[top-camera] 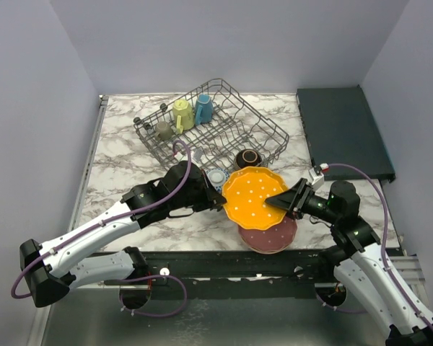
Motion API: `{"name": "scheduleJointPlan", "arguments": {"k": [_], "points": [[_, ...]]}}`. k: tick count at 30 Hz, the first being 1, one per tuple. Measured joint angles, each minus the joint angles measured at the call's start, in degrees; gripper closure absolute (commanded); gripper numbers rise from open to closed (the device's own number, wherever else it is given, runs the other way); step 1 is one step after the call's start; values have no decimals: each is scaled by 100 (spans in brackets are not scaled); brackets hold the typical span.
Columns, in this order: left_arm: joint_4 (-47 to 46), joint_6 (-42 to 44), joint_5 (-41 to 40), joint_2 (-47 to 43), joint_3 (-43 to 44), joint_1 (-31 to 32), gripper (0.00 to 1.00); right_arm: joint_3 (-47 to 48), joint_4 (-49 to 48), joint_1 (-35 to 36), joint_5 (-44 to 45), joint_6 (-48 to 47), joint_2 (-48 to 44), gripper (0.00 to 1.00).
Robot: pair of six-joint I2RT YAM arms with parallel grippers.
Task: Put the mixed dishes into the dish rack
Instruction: Insert the plate into the dish rack.
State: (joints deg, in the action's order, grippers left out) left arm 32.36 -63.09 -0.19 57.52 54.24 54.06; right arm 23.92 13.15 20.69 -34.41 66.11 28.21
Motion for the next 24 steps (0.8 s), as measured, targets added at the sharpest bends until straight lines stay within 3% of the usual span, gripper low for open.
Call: {"name": "scheduleJointPlan", "arguments": {"k": [7,11,19,24], "points": [[-105,0,98,2,-42,-7,100,20,-15,-2,-52,0,31,77],[-144,20,103,2,-72,-11,98,26,11,-7,-42,13,28,98],[-280,50,107,2,-219,-11,68,57,105,-7,0,-48,28,100],[-422,68,120,0,-240,-4,54,273,431,-4,111,-243,79,100]]}}
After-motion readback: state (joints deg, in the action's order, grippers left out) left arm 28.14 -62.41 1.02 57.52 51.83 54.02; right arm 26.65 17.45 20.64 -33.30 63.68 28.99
